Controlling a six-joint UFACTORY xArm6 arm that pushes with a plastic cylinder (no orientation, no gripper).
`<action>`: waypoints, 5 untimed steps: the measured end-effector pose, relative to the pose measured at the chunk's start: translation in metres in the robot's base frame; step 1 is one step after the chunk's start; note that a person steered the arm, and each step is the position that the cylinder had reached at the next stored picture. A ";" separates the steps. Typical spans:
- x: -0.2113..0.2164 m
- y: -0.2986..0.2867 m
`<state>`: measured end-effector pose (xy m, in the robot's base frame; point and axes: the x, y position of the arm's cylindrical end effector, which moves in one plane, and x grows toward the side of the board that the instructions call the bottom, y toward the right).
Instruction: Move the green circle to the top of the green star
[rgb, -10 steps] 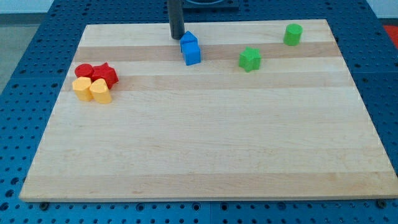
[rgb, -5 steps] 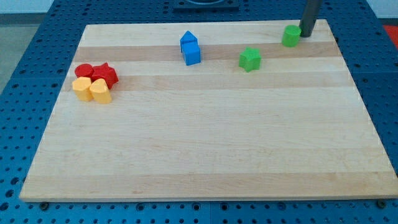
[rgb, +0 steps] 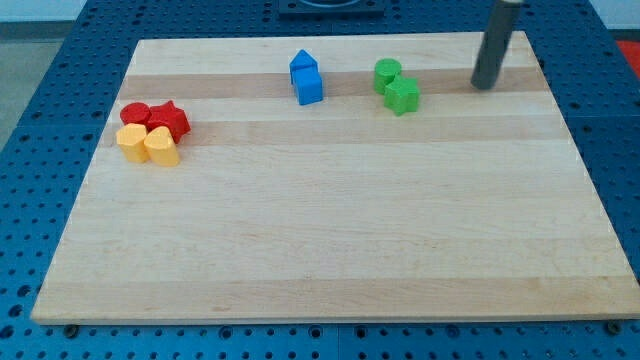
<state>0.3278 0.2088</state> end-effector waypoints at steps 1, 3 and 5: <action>0.045 -0.035; 0.029 -0.073; 0.015 -0.065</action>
